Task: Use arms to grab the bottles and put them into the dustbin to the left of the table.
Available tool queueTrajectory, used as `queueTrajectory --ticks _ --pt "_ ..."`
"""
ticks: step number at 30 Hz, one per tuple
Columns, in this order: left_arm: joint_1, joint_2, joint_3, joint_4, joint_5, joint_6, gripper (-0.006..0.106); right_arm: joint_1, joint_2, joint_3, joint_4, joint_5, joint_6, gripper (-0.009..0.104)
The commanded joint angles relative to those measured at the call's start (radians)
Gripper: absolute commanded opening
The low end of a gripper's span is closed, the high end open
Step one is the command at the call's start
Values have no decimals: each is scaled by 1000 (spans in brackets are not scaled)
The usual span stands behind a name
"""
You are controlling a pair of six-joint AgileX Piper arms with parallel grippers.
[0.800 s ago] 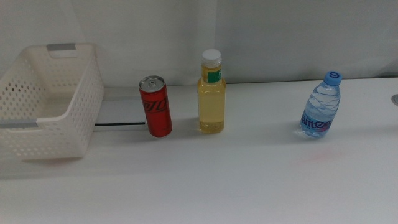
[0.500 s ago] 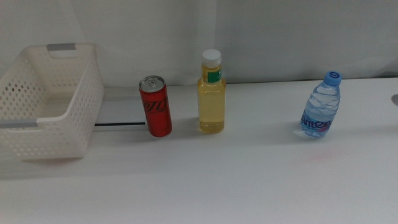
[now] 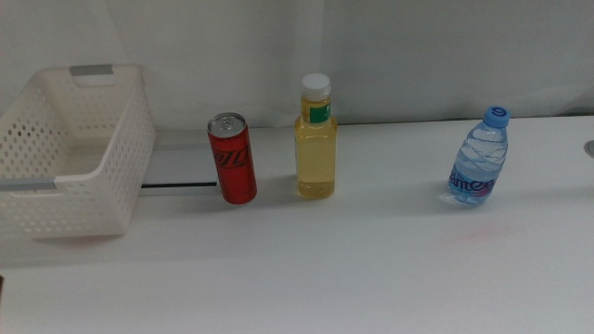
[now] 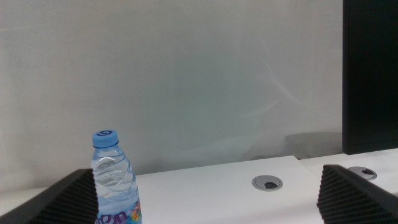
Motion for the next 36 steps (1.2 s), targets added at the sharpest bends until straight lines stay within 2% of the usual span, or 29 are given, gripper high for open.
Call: queueTrajectory --ticks 1,4,5,15,22,28,36 --pt "-7 -36 38 -15 0 -92 40 -5 -35 40 -2 -10 -5 94" --pt "-7 -36 38 -15 -7 -114 89 -5 -35 40 -2 -10 -5 94" --pt "-7 -36 38 -19 -12 -145 92 -5 -35 40 -2 -10 -5 94" --pt "-7 -36 26 -15 -15 -214 91 -5 -35 40 -2 -8 -5 94" --pt "-7 32 -106 0 48 -216 91 -5 -35 40 -2 -8 -5 94" --pt "-7 301 -330 -7 94 -133 91 -5 -35 40 -2 -8 -5 94" --pt "-7 624 -532 -16 51 -158 91 -5 -35 40 -2 -8 -5 94"
